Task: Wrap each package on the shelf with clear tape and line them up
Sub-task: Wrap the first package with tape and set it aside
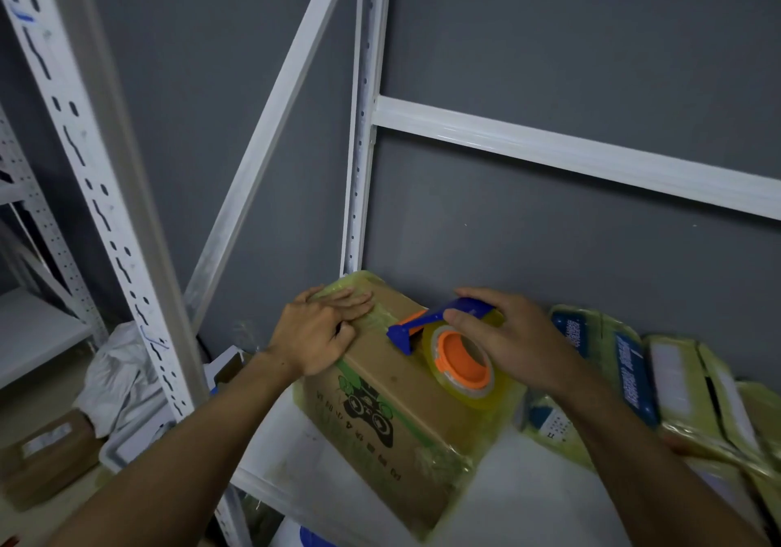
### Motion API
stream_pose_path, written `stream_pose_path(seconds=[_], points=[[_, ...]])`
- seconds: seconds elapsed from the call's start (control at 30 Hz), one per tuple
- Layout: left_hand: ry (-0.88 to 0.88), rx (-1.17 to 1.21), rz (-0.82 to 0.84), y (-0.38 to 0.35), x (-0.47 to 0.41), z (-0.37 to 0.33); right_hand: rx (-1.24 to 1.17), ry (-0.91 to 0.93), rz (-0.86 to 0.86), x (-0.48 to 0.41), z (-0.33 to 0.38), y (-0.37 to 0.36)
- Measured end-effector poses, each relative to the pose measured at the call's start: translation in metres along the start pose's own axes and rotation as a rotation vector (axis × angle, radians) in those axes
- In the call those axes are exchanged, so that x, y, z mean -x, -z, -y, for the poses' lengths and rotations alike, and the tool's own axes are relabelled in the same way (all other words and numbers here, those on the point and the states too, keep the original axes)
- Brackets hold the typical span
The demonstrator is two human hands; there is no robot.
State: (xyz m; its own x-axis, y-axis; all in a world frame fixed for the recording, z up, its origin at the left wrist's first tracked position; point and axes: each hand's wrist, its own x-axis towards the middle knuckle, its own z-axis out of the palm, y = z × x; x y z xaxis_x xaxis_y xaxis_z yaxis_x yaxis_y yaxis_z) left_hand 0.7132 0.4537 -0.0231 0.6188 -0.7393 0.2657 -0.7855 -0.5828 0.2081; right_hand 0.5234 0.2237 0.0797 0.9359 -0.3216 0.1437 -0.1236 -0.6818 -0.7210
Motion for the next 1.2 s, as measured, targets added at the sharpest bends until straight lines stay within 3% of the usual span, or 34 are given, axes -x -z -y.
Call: stream_pose_path(seconds=[0.2,0.33,0.7,1.2], points=[[-0.039,0.033,0.093,0.009,-0.017,0.001,-0.049,-0.020,-0.069,-0.001,0.005,-0.013],[-0.056,0.134,0.047,-0.003,-0.005,-0.019,-0.067,-0.050,-0.057,0.003,0.003,-0.014],[-0.008,0.135,-0.092,-0.003,-0.001,-0.024,-0.068,-0.056,-0.120,0.006,0.008,-0.010],[-0.014,0.146,-0.143,-0.006,-0.003,-0.020,0.052,-0.012,-0.088,0.019,0.004,0.004]])
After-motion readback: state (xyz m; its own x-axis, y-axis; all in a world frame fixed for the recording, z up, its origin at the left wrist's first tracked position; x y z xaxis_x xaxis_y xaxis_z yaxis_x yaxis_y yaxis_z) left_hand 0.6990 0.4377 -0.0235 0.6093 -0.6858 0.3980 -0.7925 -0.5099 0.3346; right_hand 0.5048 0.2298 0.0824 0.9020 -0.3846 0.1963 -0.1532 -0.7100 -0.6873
